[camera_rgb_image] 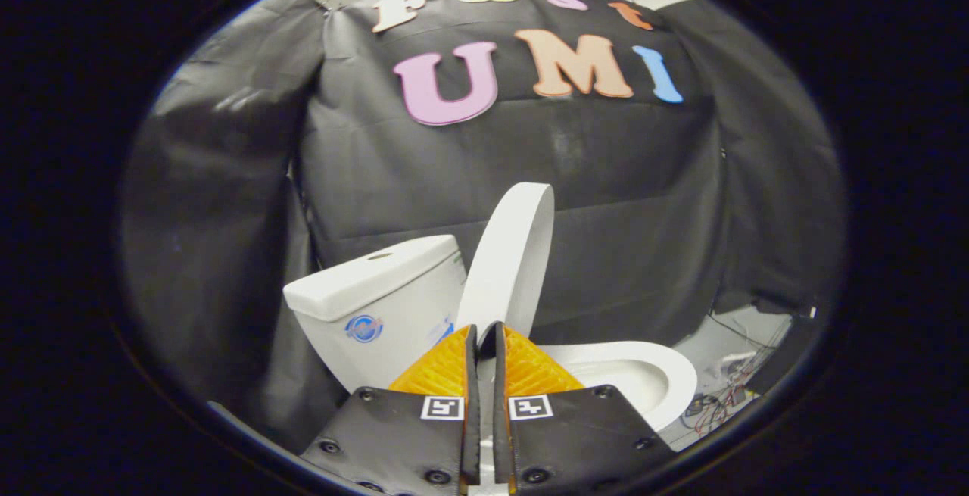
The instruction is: Open the toilet lid.
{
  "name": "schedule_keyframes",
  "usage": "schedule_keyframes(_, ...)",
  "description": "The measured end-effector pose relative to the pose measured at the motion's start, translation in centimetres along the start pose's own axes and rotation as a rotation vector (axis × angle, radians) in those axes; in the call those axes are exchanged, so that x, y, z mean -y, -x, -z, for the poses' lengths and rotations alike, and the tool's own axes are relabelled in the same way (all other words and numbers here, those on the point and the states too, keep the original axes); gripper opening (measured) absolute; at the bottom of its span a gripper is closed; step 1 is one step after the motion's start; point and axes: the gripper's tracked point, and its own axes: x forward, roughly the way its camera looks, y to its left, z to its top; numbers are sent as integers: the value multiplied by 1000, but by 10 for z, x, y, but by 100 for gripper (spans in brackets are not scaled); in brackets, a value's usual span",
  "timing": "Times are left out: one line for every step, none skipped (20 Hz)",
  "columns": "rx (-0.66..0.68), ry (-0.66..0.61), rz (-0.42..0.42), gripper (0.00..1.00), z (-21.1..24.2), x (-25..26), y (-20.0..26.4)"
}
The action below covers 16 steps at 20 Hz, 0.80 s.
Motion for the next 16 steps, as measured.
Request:
schedule_keyframes(-2,18,-19,7,-3,-8,-2)
schedule_keyframes(-4,36,-39,8,-3,-18,-5)
schedule_keyframes(-4,47,-62,8,-4,-28,-9)
schedule_keyframes(-7,57,-83,8,-4,-38,-13)
schedule_keyframes(-8,68,-105,8,-4,-48,-16)
schedule_keyframes(-9,74,-123,8,-4,-57,-21)
schedule_keyframes(-11,78,-141,8,-4,-66,-24)
schedule_keyframes(-15,80,-158,8,-2,-73,-25)
schedule_keyframes(-23,94,-170,8,-1,-79,-28)
schedule_keyframes(-30,118,-179,7,-2,-83,-30)
schedule_keyframes(-41,144,-188,7,-2,-87,-32)
schedule_keyframes(-47,166,-193,8,0,-89,-34)
schedule_keyframes(-53,173,-200,8,-1,-92,-34)
schedule_keyframes(-64,185,-206,8,1,-95,-35)
schedule_keyframes(-70,190,-242,13,2,-102,-33)
schedule_keyframes(-68,212,-248,16,-1,-103,-32)
